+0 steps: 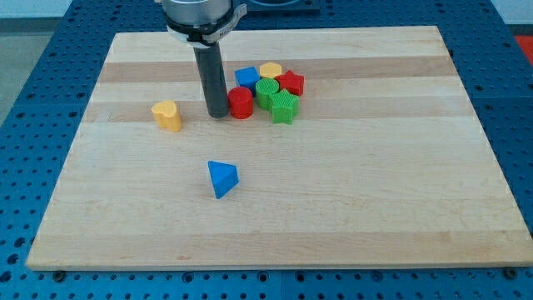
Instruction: Move the green star slightly at the bottom of the red star
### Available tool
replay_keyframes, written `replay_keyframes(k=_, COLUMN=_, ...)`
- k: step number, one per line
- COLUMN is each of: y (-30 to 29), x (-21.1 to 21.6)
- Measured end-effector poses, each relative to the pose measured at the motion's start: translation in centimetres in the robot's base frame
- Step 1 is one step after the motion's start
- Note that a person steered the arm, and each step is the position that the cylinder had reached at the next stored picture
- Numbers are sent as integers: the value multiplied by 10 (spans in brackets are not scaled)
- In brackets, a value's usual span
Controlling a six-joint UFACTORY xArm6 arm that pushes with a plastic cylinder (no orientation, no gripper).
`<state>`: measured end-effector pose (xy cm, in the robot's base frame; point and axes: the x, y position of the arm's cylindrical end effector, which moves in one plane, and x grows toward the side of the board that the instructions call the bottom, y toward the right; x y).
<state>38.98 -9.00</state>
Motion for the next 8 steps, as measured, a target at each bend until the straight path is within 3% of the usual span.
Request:
replay_keyframes(k=3, y=12, x=0)
replay_keyframes(k=5, y=12, x=27)
replay_keyframes(k=8, y=61, x=29)
